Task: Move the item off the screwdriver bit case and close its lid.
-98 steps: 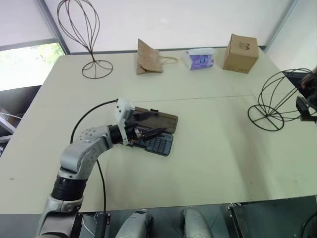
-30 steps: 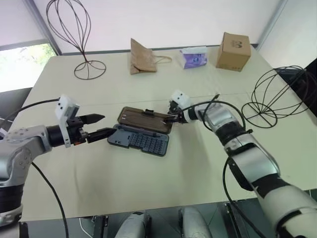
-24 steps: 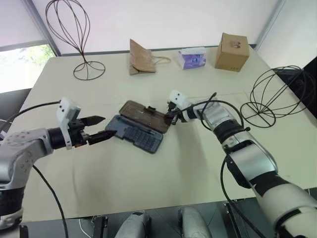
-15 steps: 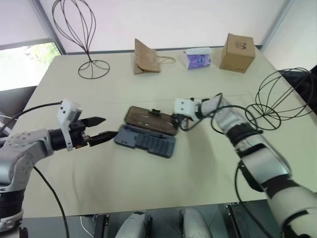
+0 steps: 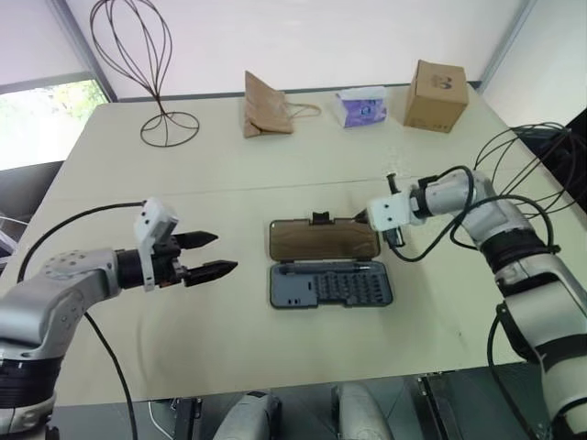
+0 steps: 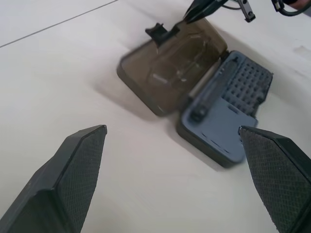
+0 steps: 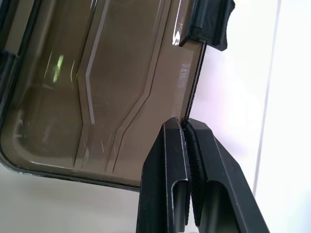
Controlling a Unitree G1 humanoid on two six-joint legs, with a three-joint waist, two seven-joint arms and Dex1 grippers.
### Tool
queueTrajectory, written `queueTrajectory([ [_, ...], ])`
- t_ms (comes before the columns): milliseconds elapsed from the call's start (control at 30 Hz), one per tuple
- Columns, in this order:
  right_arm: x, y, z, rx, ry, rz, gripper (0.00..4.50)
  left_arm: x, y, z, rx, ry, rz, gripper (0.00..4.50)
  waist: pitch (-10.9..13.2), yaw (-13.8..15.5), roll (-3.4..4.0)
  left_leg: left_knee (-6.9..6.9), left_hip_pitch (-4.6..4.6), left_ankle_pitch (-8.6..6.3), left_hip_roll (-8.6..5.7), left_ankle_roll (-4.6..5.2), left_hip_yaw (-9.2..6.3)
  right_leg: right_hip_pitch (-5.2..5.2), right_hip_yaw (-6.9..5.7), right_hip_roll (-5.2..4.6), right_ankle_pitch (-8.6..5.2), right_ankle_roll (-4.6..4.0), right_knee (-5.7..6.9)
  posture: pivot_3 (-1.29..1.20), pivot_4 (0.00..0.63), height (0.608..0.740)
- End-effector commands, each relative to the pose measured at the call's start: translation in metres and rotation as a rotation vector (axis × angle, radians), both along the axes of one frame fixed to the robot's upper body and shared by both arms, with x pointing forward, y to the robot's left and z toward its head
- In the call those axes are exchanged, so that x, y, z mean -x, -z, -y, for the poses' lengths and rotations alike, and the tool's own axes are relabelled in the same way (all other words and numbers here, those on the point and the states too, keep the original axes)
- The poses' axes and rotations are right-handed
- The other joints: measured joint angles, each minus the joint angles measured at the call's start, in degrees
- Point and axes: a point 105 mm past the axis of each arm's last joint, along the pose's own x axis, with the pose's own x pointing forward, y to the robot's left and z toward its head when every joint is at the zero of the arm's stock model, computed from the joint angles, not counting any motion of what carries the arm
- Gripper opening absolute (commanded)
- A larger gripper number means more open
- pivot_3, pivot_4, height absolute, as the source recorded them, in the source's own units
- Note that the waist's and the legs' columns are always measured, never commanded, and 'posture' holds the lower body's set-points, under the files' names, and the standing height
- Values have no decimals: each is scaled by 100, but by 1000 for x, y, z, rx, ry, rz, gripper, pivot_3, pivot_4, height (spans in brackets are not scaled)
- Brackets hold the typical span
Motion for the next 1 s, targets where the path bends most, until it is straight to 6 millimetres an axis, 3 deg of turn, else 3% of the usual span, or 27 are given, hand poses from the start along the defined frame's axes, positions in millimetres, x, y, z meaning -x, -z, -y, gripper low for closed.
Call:
queueTrajectory([
  [33, 9, 5, -7, 6, -44, -39, 21, 0, -10, 8, 1, 31, 57, 4500, 0, 2, 0, 0, 0, 0, 0, 0, 0, 0, 0, 0, 0, 0, 0, 0, 150, 740],
  [267, 6, 12, 0, 27, 36, -71, 21, -1, -8, 10, -1, 33, 59, 4500, 0, 8, 0, 0, 0, 0, 0, 0, 0, 0, 0, 0, 0, 0, 0, 0, 150, 740],
  [367, 7, 12, 0, 17, 63, -93, 990, -1, -7, 11, -2, 33, 60, 4500, 0, 24, 0, 2, 0, 0, 0, 0, 0, 1, 0, 0, 0, 0, 0, 0, 150, 740],
  [500, 7, 8, 0, 4, 76, -74, 3069, -1, -6, 13, -2, 38, 59, 4500, 0, 10, -1, 2, 0, 0, 3, 0, 5, 0, 2, 2, 0, 0, -1, 0, 150, 740],
  [600, 4, -9, 6, -18, 120, -28, 4465, -1, -7, 15, -3, 45, 63, 4500, 0, 25, 0, 2, -1, 0, 3, 0, 5, -2, 2, 2, 0, 0, 0, 0, 150, 740],
  [700, 2, -51, 13, -139, 200, 67, 4465, -9, -18, 13, 30, 23, 116, 4500, 0, 55, 0, 5, -7, 0, 2, 0, 5, -4, 2, 0, 0, 0, -1, 0, 150, 740],
  [800, 15, -88, 27, -271, 292, 85, 4465, -17, -30, 14, 46, 24, 167, 4500, 3, 153, 4, 9, -12, 0, 2, 0, 8, -7, 2, 0, 0, 0, -3, 0, 150, 740],
  [900, 39, -104, 32, -429, 367, 23, 4465, -11, -29, 31, 28, 137, 166, 4500, 2, 196, 3, 3, -13, 0, 5, 0, 8, -9, 1, 0, 0, 0, -5, 0, 150, 740],
  [967, 52, -107, 29, -530, 404, -28, 4465, -3, -27, 45, 27, 231, 150, 4500, 1, 213, 2, 3, -13, 0, 7, 1, 4, -4, 1, 0, 0, 0, -7, 0, 150, 740],
  [1000, 56, -103, 26, -555, 415, -46, 4493, 0, -24, 51, 29, 268, 136, 4260, 2, 207, 2, 5, -13, -1, 6, 1, 7, -1, 1, -1, 0, 0, -8, 0, 150, 740],
])
